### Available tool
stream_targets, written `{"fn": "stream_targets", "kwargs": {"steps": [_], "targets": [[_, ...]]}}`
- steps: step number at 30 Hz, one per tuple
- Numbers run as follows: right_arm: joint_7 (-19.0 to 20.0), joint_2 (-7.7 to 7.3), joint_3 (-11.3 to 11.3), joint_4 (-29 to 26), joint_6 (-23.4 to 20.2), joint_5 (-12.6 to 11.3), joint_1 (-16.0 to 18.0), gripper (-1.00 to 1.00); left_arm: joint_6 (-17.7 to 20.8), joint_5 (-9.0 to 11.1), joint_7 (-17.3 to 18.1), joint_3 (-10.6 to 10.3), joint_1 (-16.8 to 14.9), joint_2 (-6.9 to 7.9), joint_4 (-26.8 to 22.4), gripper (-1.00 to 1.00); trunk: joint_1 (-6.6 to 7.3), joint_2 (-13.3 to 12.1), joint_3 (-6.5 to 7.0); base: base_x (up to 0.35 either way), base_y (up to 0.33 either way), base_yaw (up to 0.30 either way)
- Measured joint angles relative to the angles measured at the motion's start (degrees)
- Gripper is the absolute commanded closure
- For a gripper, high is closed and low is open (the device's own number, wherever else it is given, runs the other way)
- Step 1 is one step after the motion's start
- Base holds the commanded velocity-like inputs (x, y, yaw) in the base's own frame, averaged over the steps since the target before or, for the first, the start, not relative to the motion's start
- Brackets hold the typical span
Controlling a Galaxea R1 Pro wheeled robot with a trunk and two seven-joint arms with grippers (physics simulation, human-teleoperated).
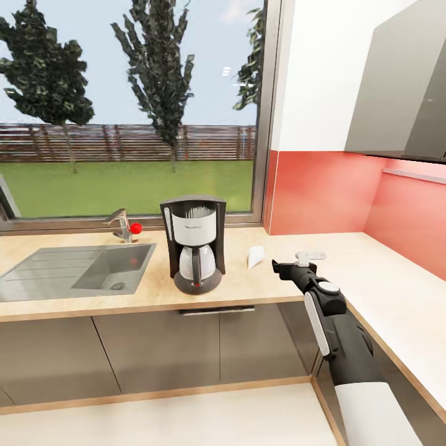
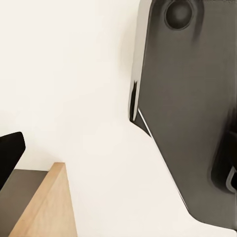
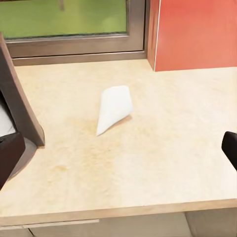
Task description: Set up a coffee station on the kitchen countertop: keep the coffee maker on the countertop, move the bottle of coffee from the kitchen shelf to the counter next to the coffee maker, place a paper coffee filter on top of the coffee maker, put the saucer next to the coffee maker with the coffee cup on the saucer, and place the electric kettle next to the coffee maker.
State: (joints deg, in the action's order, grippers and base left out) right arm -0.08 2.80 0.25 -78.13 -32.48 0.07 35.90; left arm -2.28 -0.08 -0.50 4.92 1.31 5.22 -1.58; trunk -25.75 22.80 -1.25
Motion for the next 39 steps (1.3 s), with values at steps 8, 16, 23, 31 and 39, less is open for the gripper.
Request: {"fn": "stream_targets", "kwargs": {"steps": [8,16,23,31,39], "targets": [[0.0,0.0,0.01,0.16,0.07,0.01,-0.01,-1.0,-0.38,0.1,0.05,0.02,0.0,-0.06,-0.06,-1.0,0.03,0.01,0.0,0.251,0.0,0.0],[0.0,0.0,0.14,0.27,0.0,0.01,-0.01,-1.0,-0.22,-0.28,0.63,-0.1,-0.02,-0.12,-0.16,-1.0,0.02,0.0,0.0,0.281,0.0,0.0],[0.0,0.0,0.18,0.34,-0.01,0.08,-0.01,-1.0,-0.24,-0.26,0.29,-0.15,-0.02,-0.06,-0.17,-1.0,0.03,0.01,0.0,0.254,0.0,0.0],[1.17,-0.08,0.21,4.6,0.06,0.14,-0.01,-1.0,-7.43,0.15,0.99,0.22,0.04,6.55,-0.89,-1.0,0.01,0.0,0.0,0.224,0.0,0.0],[8.6,-0.95,0.19,5.4,0.04,0.43,-0.01,-1.0,-20.02,0.16,1.29,0.29,-0.1,7.14,-1.53,-1.0,0.0,0.0,0.0,0.012,0.0,0.0]]}}
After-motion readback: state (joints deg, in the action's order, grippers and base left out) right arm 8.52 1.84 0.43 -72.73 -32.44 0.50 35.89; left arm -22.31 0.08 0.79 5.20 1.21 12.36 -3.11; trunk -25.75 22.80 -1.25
